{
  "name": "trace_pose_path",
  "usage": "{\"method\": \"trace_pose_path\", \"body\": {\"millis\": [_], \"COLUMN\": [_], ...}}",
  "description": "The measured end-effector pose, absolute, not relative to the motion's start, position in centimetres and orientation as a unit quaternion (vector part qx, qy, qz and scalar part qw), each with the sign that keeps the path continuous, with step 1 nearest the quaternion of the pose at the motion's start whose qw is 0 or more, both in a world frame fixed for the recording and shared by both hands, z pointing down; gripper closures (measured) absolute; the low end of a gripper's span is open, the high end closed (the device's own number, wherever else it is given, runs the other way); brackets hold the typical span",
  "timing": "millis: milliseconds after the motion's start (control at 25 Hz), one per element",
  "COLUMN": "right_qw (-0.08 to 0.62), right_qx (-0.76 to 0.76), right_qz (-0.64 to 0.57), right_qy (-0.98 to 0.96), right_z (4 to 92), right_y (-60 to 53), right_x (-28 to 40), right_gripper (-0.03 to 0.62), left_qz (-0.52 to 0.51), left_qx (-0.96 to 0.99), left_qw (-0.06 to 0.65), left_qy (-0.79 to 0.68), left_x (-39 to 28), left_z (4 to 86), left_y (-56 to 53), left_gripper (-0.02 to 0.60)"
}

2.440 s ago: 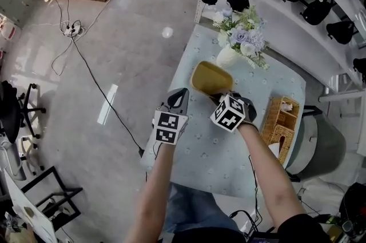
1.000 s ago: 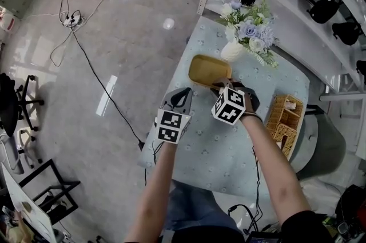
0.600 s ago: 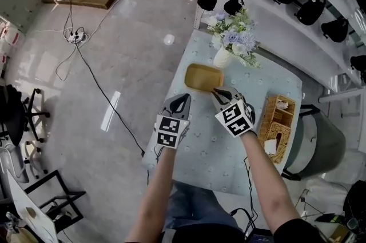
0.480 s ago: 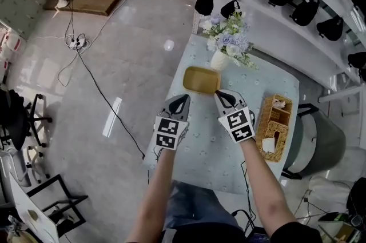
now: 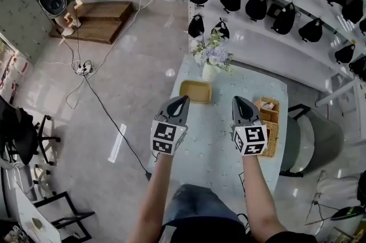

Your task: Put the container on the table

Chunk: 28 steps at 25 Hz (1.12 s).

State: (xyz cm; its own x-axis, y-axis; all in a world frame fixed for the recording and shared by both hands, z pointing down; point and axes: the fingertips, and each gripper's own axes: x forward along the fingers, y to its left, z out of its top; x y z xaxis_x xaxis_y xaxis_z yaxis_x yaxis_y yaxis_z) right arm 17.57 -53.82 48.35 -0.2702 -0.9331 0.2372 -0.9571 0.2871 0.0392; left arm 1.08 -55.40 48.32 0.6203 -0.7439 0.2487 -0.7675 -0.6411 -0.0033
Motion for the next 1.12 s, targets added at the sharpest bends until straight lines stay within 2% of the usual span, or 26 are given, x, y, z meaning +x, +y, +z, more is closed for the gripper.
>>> {"method": "trace_pose_path", "body": {"millis": [400, 1120], "right_qw": [0.031, 0.025], "right_qx": [0.665, 0.675], "right_qz": [0.026, 0.016], "right_qy": [-0.745, -0.737], "right_z": [41.8, 41.0], "right_y": [-49.3, -45.0], "right_x": [23.8, 25.3], "right_gripper": [0.595, 0.597], "left_qz": [0.080, 0.085], "left_qx": [0.902, 0.909], "left_qw": [-0.007, -0.018], "left_qy": [-0.423, -0.409], "left_x": [1.8, 2.7], "left_z": [40.4, 39.6], "left_y": [-53.4, -51.2], "left_gripper": [0.572, 0.572]}}
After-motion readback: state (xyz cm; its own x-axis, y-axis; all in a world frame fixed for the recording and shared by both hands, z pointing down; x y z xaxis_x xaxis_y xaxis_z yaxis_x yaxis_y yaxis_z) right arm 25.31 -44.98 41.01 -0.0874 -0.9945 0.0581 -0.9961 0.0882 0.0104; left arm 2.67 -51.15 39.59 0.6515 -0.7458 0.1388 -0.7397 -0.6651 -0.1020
